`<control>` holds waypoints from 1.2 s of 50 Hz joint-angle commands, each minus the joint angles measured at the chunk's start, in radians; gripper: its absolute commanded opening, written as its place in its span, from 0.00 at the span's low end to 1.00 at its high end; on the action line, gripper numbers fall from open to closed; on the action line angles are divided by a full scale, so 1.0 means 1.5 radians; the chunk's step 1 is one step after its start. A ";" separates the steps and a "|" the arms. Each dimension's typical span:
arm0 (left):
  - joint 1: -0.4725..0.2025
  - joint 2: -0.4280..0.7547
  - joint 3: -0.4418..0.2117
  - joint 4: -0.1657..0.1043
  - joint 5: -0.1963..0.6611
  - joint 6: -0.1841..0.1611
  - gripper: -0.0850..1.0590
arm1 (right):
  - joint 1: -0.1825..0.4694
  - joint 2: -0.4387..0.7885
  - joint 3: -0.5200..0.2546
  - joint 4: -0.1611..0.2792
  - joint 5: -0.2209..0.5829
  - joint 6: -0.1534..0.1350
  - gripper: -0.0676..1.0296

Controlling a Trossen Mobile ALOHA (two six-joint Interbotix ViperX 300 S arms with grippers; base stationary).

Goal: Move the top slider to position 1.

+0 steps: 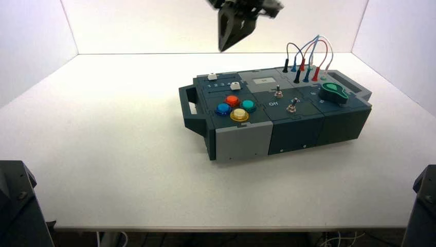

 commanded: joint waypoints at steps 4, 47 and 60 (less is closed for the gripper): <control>0.002 0.027 -0.007 0.000 -0.004 0.002 0.05 | 0.002 0.044 -0.066 0.002 0.004 -0.002 0.04; 0.002 0.030 -0.008 0.001 -0.004 0.004 0.05 | -0.045 0.129 -0.107 -0.001 0.016 -0.003 0.04; 0.002 0.028 -0.008 0.001 -0.004 0.004 0.05 | -0.043 0.144 -0.111 0.004 0.017 -0.004 0.04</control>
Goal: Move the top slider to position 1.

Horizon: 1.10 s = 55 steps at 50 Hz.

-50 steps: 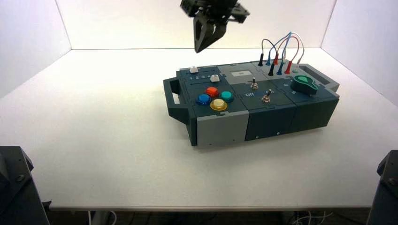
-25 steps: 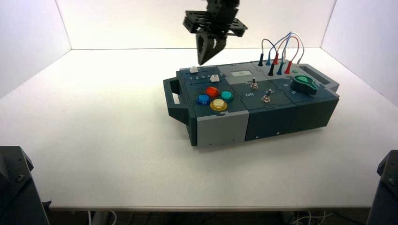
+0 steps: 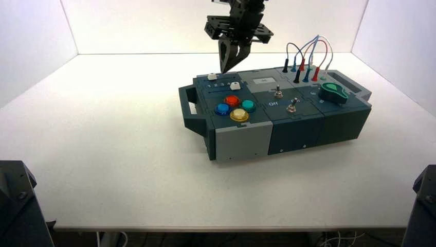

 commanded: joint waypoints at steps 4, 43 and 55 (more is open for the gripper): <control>0.003 0.008 -0.008 0.000 -0.005 0.001 0.05 | 0.005 -0.005 -0.019 0.005 -0.001 -0.002 0.04; 0.002 0.008 -0.009 0.001 -0.006 0.001 0.05 | 0.015 -0.001 -0.032 0.027 0.014 -0.003 0.04; 0.003 0.008 -0.009 0.002 -0.005 0.001 0.05 | 0.022 0.001 -0.032 0.029 0.016 -0.003 0.04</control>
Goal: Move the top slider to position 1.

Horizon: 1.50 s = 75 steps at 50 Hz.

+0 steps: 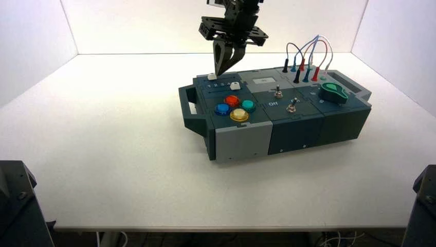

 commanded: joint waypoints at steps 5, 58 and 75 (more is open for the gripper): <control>0.002 0.008 -0.009 0.001 -0.006 0.001 0.05 | 0.011 -0.009 -0.017 0.007 0.002 -0.001 0.04; 0.002 0.009 -0.009 0.004 -0.005 0.002 0.05 | -0.034 -0.028 -0.045 -0.034 0.009 -0.014 0.04; 0.002 0.013 -0.009 0.004 -0.005 0.002 0.05 | -0.025 -0.131 -0.053 -0.059 0.002 -0.044 0.04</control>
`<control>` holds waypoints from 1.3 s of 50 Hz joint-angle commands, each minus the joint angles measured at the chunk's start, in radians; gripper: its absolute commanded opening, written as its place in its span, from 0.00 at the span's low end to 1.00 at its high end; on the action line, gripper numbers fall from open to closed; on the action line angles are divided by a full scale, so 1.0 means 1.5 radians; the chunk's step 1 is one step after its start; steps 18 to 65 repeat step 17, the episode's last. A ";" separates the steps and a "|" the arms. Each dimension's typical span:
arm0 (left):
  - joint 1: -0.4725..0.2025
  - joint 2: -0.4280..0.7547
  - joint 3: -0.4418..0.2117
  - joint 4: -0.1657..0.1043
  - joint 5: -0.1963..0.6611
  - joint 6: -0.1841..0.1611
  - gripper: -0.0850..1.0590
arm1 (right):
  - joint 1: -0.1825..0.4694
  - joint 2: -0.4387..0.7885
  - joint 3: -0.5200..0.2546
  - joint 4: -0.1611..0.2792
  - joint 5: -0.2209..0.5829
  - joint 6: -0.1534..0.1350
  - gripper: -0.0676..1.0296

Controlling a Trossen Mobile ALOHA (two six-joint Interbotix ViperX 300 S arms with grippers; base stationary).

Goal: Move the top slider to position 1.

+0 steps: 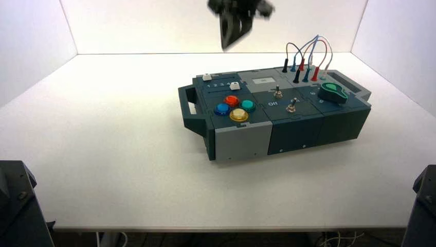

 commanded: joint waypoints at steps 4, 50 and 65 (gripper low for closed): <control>0.002 0.015 -0.009 0.000 -0.004 0.002 0.05 | 0.003 -0.080 -0.018 0.000 -0.005 -0.016 0.04; 0.002 0.012 -0.008 -0.001 -0.005 -0.001 0.05 | 0.007 -0.096 -0.011 0.001 -0.006 -0.019 0.04; 0.002 0.012 -0.008 -0.001 -0.005 -0.001 0.05 | 0.007 -0.096 -0.011 0.001 -0.006 -0.019 0.04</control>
